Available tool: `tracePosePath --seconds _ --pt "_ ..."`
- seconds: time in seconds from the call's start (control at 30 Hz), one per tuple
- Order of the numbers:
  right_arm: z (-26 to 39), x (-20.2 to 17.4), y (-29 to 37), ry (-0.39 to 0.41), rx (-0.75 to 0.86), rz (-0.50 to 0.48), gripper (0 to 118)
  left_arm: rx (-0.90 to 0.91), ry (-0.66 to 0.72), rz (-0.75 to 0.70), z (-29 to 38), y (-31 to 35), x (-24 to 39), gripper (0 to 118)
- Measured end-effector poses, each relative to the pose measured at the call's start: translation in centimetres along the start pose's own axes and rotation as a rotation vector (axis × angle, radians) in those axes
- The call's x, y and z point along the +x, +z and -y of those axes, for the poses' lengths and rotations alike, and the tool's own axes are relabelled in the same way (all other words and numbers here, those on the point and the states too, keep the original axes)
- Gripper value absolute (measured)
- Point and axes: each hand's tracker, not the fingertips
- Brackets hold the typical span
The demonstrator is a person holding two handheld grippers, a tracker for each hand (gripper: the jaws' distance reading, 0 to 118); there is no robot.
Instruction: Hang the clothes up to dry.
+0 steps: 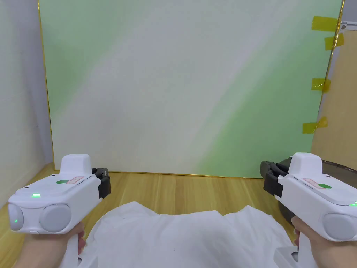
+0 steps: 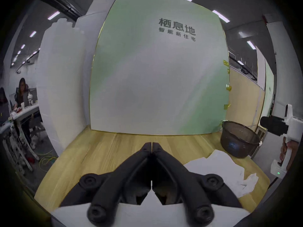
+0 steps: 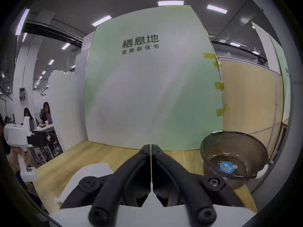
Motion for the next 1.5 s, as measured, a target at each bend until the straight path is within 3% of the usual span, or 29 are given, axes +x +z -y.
tracePosePath --seconds 0.3,0.47,0.53,0.6,0.63,0.67,0.7,0.9,1.0,1.03,1.1,1.17,1.23,1.33,1.4,1.5 --pt "1.3 -0.5 0.4 0.020 -0.037 -0.043 0 -0.081 0.004 -0.019 -0.4 -2.6 -0.3 2" --pt "2.3 -0.5 0.6 0.035 -0.063 -0.053 0 -0.263 -0.037 -0.026 0.8 -9.5 0.5 2" --pt "2.8 -0.1 0.8 0.033 -0.077 -0.053 0 -0.338 -0.063 -0.032 1.7 -12.5 0.9 8" --pt "3.1 0.3 0.9 0.036 -0.091 -0.047 0 -0.438 -0.085 -0.032 2.7 -15.6 1.2 38" --pt "3.3 0.6 0.9 0.035 -0.096 -0.046 0 -0.490 -0.084 -0.028 3.2 -17.1 1.2 67" --pt "3.6 1.0 0.9 0.034 -0.103 -0.041 0 -0.534 -0.100 -0.032 4.0 -18.9 1.3 107" --pt "3.8 1.3 0.8 0.035 -0.110 -0.040 0 -0.542 -0.121 -0.056 4.6 -20.0 1.2 113" --pt "4.9 2.6 0.1 0.027 -0.146 -0.028 0 -0.620 -0.091 -0.125 7.6 -27.3 0.9 109" --pt "5.4 3.3 -0.5 0.027 -0.166 -0.011 0 -0.646 -0.139 -0.139 8.8 -29.9 1.3 107" --pt "5.6 3.5 -0.8 0.022 -0.173 -0.008 0 -0.647 -0.162 -0.165 9.1 -30.3 1.4 101" --pt "5.9 4.2 -1.5 0.018 -0.189 0.008 0 -0.656 -0.184 -0.151 10.1 -31.3 1.3 74" --pt "6.2 4.7 -2.1 0.021 -0.203 0.021 0 -0.625 -0.126 -0.072 10.0 -31.3 1.1 68" --pt "6.3 5.2 -2.8 0.005 -0.211 0.040 0 -0.658 -0.094 -0.084 9.8 -30.8 1.0 49" --pt "6.4 5.6 -3.8 -0.024 -0.214 0.044 0 -0.641 -0.146 -0.061 9.7 -29.9 1.4 34" --pt "6.3 5.6 -4.7 -0.019 -0.229 0.060 0 -0.658 -0.159 -0.062 10.1 -29.8 1.6 6" --pt "5.7 5.3 -6.7 0.028 -0.265 0.065 0 -0.675 -0.204 -0.082 10.1 -28.7 1.8 6"
